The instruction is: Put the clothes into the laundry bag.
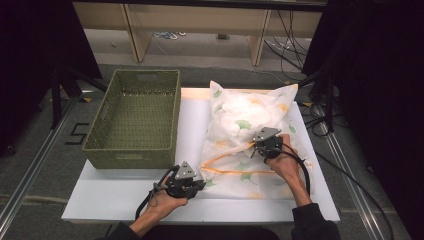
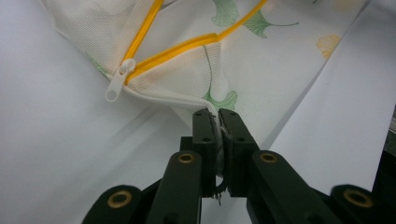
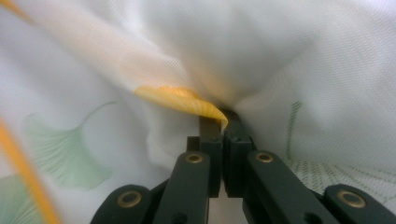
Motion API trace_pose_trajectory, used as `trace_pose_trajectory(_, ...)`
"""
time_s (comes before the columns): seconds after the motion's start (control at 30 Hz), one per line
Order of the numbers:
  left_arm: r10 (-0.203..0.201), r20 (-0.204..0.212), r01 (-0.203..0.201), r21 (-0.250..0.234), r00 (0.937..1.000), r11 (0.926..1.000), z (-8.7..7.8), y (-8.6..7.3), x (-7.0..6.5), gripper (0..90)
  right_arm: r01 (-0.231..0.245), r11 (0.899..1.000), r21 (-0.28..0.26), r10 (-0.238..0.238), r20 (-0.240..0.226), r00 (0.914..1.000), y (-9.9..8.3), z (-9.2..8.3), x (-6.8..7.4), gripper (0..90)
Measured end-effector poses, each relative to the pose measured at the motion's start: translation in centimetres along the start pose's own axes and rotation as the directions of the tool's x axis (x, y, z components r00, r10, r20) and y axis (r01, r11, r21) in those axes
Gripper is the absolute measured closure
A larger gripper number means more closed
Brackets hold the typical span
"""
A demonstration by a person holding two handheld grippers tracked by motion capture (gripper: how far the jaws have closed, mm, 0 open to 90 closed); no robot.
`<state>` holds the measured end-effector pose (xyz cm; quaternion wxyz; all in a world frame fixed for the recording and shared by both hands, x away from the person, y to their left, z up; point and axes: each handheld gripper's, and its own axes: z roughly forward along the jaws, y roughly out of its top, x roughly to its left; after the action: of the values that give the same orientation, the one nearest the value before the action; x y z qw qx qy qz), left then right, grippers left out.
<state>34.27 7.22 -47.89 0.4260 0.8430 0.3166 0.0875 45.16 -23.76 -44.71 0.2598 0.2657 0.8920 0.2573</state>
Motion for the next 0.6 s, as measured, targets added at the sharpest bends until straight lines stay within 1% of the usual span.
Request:
trace_pose_trajectory(0.03,0.0,-0.004,0.0,0.001,1.0,1.0,0.0,0.0,0.0,84.5,0.019,1.0,-0.014,-0.019,-0.012,0.9997,0.0,-0.9,0.3,89.9)
trace_pose_trajectory(0.07,0.008,-0.002,-0.008,0.008,1.0,0.9999,-0.1,0.1,0.1,84.5,0.02,1.0,-0.021,-0.021,-0.017,0.9996,0.0,-1.4,0.5,90.0)
trace_pose_trajectory(0.1,-0.012,-0.007,0.012,0.005,0.9999,0.9999,0.0,0.0,0.1,84.5,0.022,0.999,-0.024,-0.022,-0.031,0.9993,-0.1,-2.1,0.8,90.0)
trace_pose_trajectory(0.13,-0.01,-0.009,0.01,0.007,0.9999,0.9999,-0.1,0.0,0.1,84.5,0.048,0.998,-0.035,-0.049,-0.037,0.9981,-0.2,-2.6,0.9,90.0)
trace_pose_trajectory(0.17,-0.016,-0.01,0.016,0.006,0.9998,0.9998,-0.1,-0.1,0.0,84.5,0.03,0.999,-0.036,-0.032,-0.045,0.9985,-0.3,-3.0,1.2,90.0)
trace_pose_trajectory(0.2,-0.016,-0.001,0.016,0.002,0.9999,0.9999,-0.2,-0.1,0.1,84.5,0.049,0.998,-0.034,-0.051,-0.053,0.9973,-0.6,-3.6,1.4,90.0)
trace_pose_trajectory(0.23,-0.003,-0.004,0.003,-0.001,1.0,1.0,-0.2,-0.1,0.2,84.5,0.063,0.997,-0.035,-0.065,-0.051,0.9966,-0.8,-3.9,1.7,90.0)
trace_pose_trajectory(0.27,-0.006,-0.003,0.006,-0.001,1.0,1.0,-0.2,-0.1,0.2,84.5,0.081,0.996,-0.038,-0.084,-0.068,0.9942,-1.0,-4.1,2.0,90.0)
trace_pose_trajectory(0.3,-0.008,-0.005,0.008,-0.002,1.0,1.0,-0.2,-0.1,0.2,84.5,0.063,0.998,-0.026,-0.065,-0.08,0.9947,-1.2,-4.4,2.3,90.0)
trace_pose_trajectory(0.33,-0.026,-0.015,0.026,-0.002,0.9995,0.9997,-0.3,-0.1,0.2,84.5,0.069,0.997,-0.024,-0.071,-0.081,0.9942,-1.4,-4.5,2.5,90.0)
trace_pose_trajectory(0.37,-0.036,-0.006,0.036,-0.016,0.9993,0.9992,-0.3,-0.1,0.1,84.5,0.09,0.996,-0.017,-0.091,-0.09,0.9918,-1.6,-4.6,2.8,90.0)
trace_pose_trajectory(0.4,-0.028,-0.011,0.028,-0.012,0.9996,0.9995,-0.5,0.0,0.2,84.5,0.104,0.994,0.014,-0.102,-0.092,0.9905,-1.8,-4.5,3.3,90.0)
trace_pose_trajectory(0.43,-0.029,-0.014,0.029,-0.025,0.9995,0.9993,-0.7,0.2,0.3,84.6,0.116,0.993,0.032,-0.113,-0.099,0.9887,-2.0,-4.5,3.6,90.0)
trace_pose_trajectory(0.47,-0.03,-0.009,0.03,-0.029,0.9995,0.9991,-0.8,0.3,0.4,84.6,0.158,0.986,0.048,-0.152,-0.108,0.9824,-2.2,-4.1,4.1,90.0)
trace_pose_trajectory(0.5,-0.036,-0.008,0.036,-0.037,0.9993,0.9987,-1.0,0.4,0.5,84.6,0.145,0.987,0.07,-0.137,-0.112,0.9842,-2.4,-4.0,4.5,90.0)
trace_pose_trajectory(0.53,-0.037,-0.012,0.037,-0.039,0.9992,0.9985,-1.0,0.3,0.5,84.6,0.182,0.981,0.071,-0.172,-0.124,0.9772,-2.6,-3.4,4.8,90.0)
trace_pose_trajectory(0.57,-0.039,-0.019,0.038,-0.044,0.999,0.9983,-1.0,0.3,0.4,84.5,0.196,0.976,0.093,-0.182,-0.144,0.9728,-2.8,-3.0,5.1,90.0)
trace_pose_trajectory(0.6,-0.038,-0.011,0.038,-0.037,0.9992,0.9986,-1.0,0.2,0.3,84.4,0.203,0.973,0.107,-0.187,-0.143,0.9719,-3.0,-2.5,5.3,90.0)
